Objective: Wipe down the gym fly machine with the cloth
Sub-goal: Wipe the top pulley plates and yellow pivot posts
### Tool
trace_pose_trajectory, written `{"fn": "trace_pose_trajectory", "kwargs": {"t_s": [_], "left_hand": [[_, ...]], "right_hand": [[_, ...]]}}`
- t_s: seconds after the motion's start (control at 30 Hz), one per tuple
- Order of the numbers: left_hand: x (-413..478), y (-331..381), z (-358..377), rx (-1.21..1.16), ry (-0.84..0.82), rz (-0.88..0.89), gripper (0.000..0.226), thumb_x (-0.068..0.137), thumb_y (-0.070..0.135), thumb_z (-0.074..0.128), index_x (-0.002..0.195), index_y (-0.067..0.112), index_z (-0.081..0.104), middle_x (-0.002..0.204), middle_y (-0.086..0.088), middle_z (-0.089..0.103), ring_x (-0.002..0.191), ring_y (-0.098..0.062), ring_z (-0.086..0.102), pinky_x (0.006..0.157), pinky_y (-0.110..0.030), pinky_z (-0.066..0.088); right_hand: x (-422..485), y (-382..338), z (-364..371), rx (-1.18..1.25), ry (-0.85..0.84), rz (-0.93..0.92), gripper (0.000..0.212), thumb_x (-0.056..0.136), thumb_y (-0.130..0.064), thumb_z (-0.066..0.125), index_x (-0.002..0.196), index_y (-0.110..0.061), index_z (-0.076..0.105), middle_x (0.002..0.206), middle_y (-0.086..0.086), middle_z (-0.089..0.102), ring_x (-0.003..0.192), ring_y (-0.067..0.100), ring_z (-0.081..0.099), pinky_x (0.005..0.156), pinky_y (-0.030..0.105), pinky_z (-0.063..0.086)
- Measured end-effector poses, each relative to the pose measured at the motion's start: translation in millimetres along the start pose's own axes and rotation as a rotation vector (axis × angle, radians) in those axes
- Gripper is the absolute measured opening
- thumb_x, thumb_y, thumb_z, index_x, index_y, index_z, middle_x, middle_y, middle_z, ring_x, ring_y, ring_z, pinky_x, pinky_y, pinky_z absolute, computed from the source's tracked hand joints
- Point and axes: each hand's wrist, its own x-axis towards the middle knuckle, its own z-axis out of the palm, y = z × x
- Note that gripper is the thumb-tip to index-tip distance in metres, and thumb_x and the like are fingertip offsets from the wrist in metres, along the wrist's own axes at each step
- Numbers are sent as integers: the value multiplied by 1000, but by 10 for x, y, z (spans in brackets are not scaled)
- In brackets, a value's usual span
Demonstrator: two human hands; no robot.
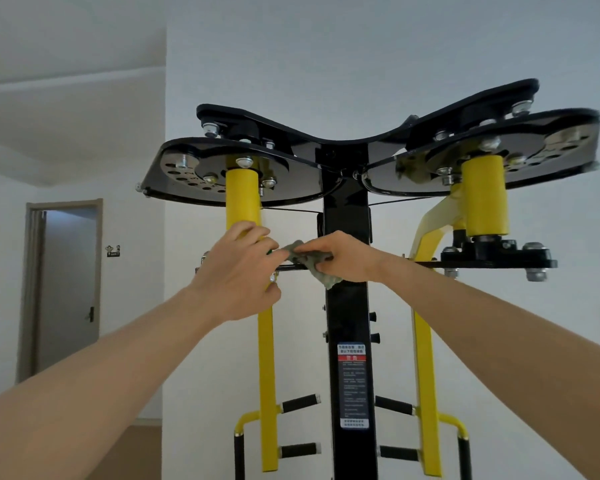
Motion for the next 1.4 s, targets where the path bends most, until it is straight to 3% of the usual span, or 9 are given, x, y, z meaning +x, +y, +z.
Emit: {"fn": "trace_pose_trajectory", "kwargs": {"t_s": [0.13, 0.33, 0.5, 0.63, 0.73, 0.9, 1.07, 1.3, 1.4], "left_hand": [[-26, 27, 150, 46, 49, -21, 39, 83, 40, 51, 108, 20, 72, 106, 0, 71, 121, -24, 53, 116, -41, 26], [-35, 99, 218, 7, 99, -58, 38, 81, 38, 55, 105, 16, 75, 107, -5, 71, 118, -27, 56, 118, -47, 28], [-49, 160, 230, -38, 114, -100, 44, 83, 45, 51, 103, 16, 76, 109, -5, 70, 119, -26, 56, 120, -46, 25], [-50, 202, 254, -97, 171, -141, 50, 83, 49, 49, 101, 13, 78, 108, -7, 70, 118, -27, 58, 119, -48, 27], [-54, 240, 273, -126, 209, -155, 53, 82, 49, 49, 99, 8, 78, 106, -9, 71, 116, -29, 59, 117, -50, 30], [-48, 260, 285, -141, 226, -181, 52, 80, 47, 51, 98, 7, 78, 105, -9, 71, 115, -29, 59, 119, -49, 29], [-41, 269, 300, -146, 235, -196, 52, 80, 45, 49, 99, 7, 78, 105, -8, 72, 114, -27, 59, 120, -48, 28], [-17, 304, 374, -172, 331, -222, 47, 82, 42, 51, 95, 7, 79, 101, -7, 71, 110, -27, 61, 118, -48, 30], [-1, 315, 435, -175, 385, -235, 44, 82, 40, 53, 94, 6, 79, 100, -8, 71, 110, -27, 61, 119, -47, 29]], "right_hand": [[73, -54, 72, 31, -11, -45, 50, 93, 7, 54, 138, -14, 61, 120, 5, 67, 105, 16, 60, 90, 21, 49], [-78, 230, -103, -69, -73, 61, 40, 94, -4, 62, 134, -12, 63, 115, 9, 67, 104, 22, 62, 77, 8, 46], [-239, 430, -271, -130, -81, 160, 55, 87, -10, 75, 138, -23, 59, 117, -5, 58, 107, 15, 57, 89, 25, 49], [-349, 509, -348, -159, -42, 194, 55, 82, -26, 82, 134, -27, 62, 114, -8, 58, 100, 12, 58, 77, 16, 46], [-395, 477, -301, -160, -10, 176, 56, 81, -23, 83, 133, -27, 62, 114, -9, 58, 98, 11, 59, 76, 15, 48], [-263, 219, -79, -108, -3, 77, 66, 82, -18, 82, 142, -20, 54, 125, -3, 61, 110, 16, 59, 96, 30, 52], [-140, 133, 38, -113, -18, 29, 72, 81, -16, 80, 146, -20, 50, 116, -8, 59, 111, 19, 60, 100, 41, 52], [-372, 480, -322, -270, -91, 205, 67, 83, -25, 80, 144, -25, 52, 119, -2, 62, 106, 20, 59, 83, 24, 47], [-503, 491, -521, -366, -139, 233, 63, 82, -27, 81, 140, -27, 56, 114, -4, 63, 100, 17, 60, 81, 24, 49]]}}
